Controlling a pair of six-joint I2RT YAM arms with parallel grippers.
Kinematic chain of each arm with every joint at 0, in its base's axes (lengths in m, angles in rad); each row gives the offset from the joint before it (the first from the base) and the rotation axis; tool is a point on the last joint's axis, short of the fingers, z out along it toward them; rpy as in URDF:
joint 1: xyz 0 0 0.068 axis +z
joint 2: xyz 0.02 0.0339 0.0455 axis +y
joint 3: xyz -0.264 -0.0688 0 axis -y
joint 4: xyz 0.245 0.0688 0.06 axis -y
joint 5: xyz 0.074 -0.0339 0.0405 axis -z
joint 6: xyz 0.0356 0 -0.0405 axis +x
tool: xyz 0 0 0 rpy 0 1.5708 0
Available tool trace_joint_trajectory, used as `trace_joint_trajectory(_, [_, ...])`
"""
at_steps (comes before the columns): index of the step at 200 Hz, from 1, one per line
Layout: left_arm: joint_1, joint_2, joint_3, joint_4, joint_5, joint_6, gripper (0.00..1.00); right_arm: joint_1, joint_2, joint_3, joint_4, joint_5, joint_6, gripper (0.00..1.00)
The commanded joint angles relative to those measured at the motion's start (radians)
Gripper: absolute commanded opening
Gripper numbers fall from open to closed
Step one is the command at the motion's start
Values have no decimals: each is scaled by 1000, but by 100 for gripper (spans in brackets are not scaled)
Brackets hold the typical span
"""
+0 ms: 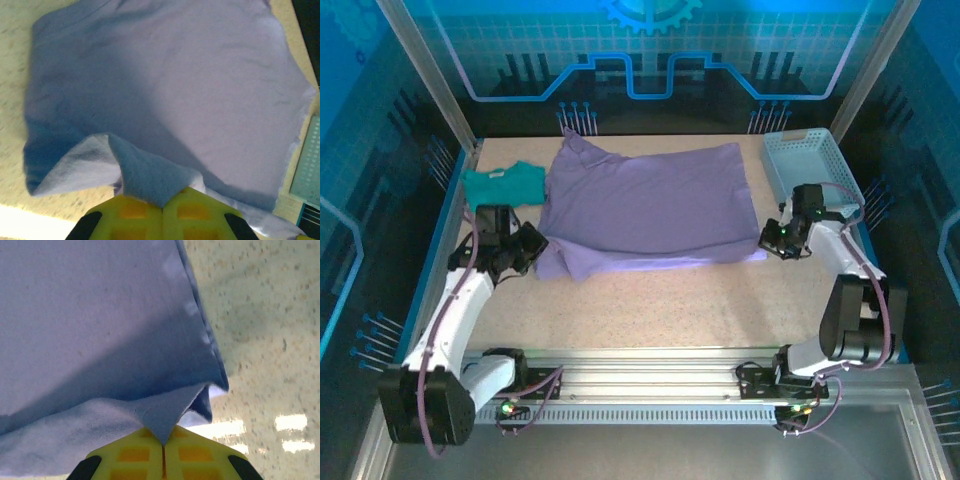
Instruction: Fold the inside-out t-shirt
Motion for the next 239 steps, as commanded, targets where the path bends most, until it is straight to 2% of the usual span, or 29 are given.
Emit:
trace_joint_trajectory(1, [12,60,58,115,46,52,0,24,57,63,14,45,-22,7])
trace_joint_trajectory(94, [40,268,179,204,18,61,0,79,251,265,17,117,-15,7])
trace_joint_trajectory(157, [51,476,242,341,-89,19,0,109,483,503,-3,179,-29,10])
trace_joint_trajectory(165, [53,515,259,365,-87,15,6,112,517,546,-20,177,-34,14])
trace_joint_trajectory(184, [56,588,307,366,-83,17,25,119,556,600,-31,194,-58,36])
trace_joint_trajectory(192, [56,596,306,375,-95,18,33,121,551,609,-39,203,-69,41])
trace_joint_trajectory(213, [56,561,273,388,-123,23,46,144,476,559,-38,252,-91,45])
trace_joint_trajectory(239, [24,416,108,448,-125,-3,55,205,340,396,-6,249,-82,50])
